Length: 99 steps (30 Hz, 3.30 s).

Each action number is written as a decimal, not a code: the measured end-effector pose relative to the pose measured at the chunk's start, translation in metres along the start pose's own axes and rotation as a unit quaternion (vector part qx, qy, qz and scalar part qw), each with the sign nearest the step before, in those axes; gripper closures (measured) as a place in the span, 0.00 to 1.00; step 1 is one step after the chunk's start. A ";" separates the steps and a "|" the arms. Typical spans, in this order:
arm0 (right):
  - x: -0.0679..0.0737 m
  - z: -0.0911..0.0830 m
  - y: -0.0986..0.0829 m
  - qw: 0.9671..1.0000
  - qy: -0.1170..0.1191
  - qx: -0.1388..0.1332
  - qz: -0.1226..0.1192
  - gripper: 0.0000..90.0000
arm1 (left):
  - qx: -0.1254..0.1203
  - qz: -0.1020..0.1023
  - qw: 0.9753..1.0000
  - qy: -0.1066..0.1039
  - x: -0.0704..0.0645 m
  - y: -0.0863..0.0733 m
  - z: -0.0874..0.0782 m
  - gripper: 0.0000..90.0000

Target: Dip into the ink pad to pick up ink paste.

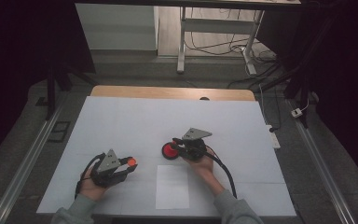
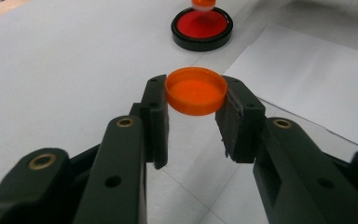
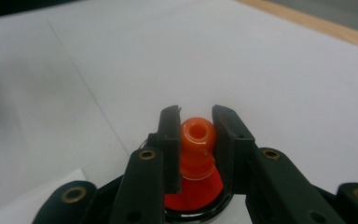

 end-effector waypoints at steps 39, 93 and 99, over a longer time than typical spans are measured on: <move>0.004 0.011 -0.009 0.999 -0.006 0.040 -0.014 0.81 | 0.003 0.002 1.000 0.000 0.000 -0.001 0.001 0.72; 0.004 0.011 -0.011 0.999 -0.011 0.030 -0.008 0.81 | 0.003 0.000 1.000 0.008 0.002 -0.001 0.001 0.72; 0.005 0.007 -0.004 1.000 0.003 -0.002 0.018 0.81 | 0.001 -0.001 1.000 0.011 0.003 -0.001 0.001 0.72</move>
Point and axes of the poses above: each handheld gripper's, and its own axes: z roughly forward along the jaws, y roughly out of its top, x roughly to its left, the point moved 8 cm from there along z, roughly forward along the jaws, and after that the axes turned 8 degrees about y, right-handed, at the moved point
